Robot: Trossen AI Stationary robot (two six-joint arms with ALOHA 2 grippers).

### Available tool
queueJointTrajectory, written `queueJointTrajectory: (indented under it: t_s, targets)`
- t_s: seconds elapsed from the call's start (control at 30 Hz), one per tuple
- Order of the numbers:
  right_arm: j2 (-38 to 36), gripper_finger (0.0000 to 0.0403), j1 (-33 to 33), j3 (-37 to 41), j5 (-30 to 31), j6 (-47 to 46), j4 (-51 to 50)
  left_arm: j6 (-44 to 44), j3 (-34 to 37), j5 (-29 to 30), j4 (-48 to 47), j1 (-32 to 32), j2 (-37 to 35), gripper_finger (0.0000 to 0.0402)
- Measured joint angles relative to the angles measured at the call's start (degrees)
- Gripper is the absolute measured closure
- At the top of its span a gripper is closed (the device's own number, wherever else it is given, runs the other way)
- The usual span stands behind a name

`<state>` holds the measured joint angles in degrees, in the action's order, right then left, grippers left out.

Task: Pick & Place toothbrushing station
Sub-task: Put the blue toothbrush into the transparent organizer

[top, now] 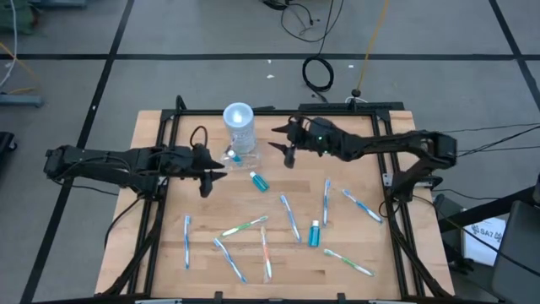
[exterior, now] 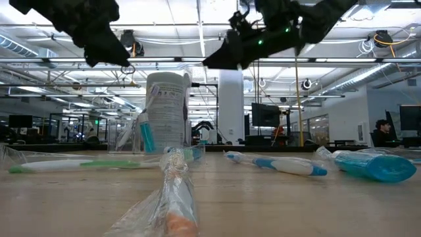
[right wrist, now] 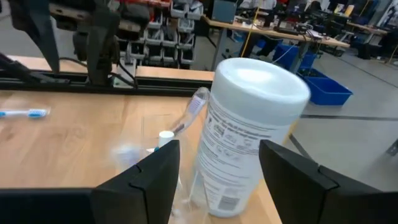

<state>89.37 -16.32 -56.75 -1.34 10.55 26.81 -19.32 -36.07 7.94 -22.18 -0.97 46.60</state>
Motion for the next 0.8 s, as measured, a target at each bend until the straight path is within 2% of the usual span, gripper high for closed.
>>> queueJointTrajectory:
  t_s: [0.27, 0.37, 0.47, 0.63, 0.8]
  targets:
    - [-8.16, 0.0191, 0.0, 0.02, 0.04, -1.2, -13.37, -10.86, 0.0, -1.0, -2.15, 3.77, 2.68, 0.0254]
    - [-8.49, 0.0191, 0.0, 0.0, 0.04, -1.26, -14.11, -14.8, -0.22, -0.43, -0.92, 5.6, 5.1, 0.0254]
    - [-8.42, 0.0192, -0.16, 0.02, 0.04, -0.43, -14.34, -15.81, -2.25, -0.65, -3.91, 7.27, 8.92, 0.0254]
    - [-8.4, 0.0191, -0.31, 0.02, 2.99, 0.79, -14.08, -16.77, -9.52, -3.84, -18.35, 10.18, 14.55, 0.0254]
    - [-8.4, 0.0191, -0.37, 0.02, 9.72, -0.2, -12.13, -32.3, -16.11, -6.31, -33.21, 13.81, 20.1, 0.0254]
